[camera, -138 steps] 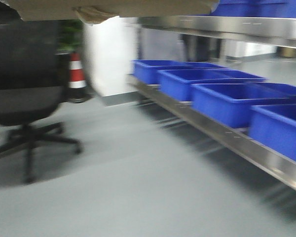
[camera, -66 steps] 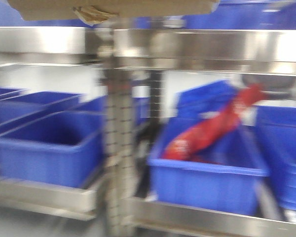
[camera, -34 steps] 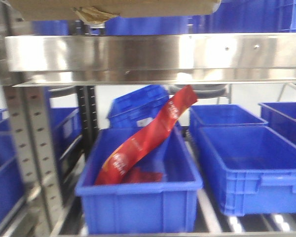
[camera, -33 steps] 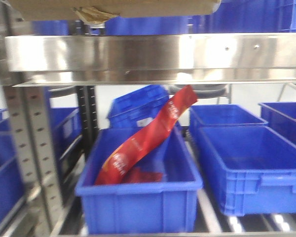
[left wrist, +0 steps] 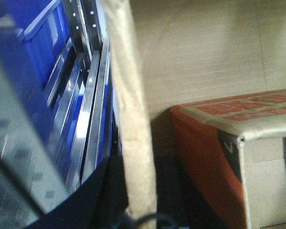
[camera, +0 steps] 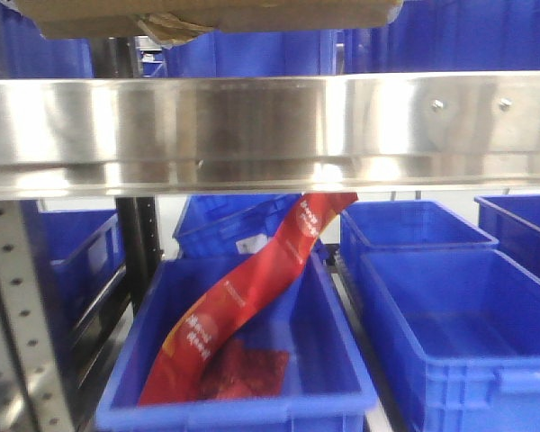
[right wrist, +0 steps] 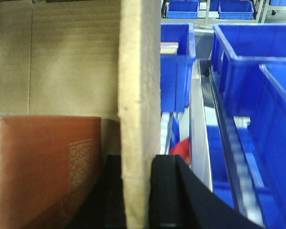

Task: Stack two boxes on right shelf middle
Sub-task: 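Hold the boxes and drive up to the shelf of blue bins, then lower the held boxes onto the middle steel shelf with both grippers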

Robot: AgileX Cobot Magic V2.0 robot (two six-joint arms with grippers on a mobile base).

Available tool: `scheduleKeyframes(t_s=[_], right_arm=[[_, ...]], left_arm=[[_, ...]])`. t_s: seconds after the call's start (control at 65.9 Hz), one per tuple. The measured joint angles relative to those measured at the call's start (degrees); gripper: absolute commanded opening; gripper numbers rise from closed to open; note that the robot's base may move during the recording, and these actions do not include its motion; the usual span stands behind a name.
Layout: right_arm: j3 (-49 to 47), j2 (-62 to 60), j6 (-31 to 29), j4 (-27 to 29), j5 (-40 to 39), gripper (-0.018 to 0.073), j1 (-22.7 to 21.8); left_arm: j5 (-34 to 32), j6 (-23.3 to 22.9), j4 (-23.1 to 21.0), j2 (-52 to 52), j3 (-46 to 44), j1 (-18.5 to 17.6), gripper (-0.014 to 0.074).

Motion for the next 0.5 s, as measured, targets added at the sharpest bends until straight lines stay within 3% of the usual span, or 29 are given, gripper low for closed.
scheduleKeyframes(t_s=[0.501], right_arm=[[0.0, 0.0, 0.0, 0.0, 0.0, -0.0153, 0.0]], left_arm=[[0.0, 0.0, 0.0, 0.0, 0.0, 0.0, -0.0111]])
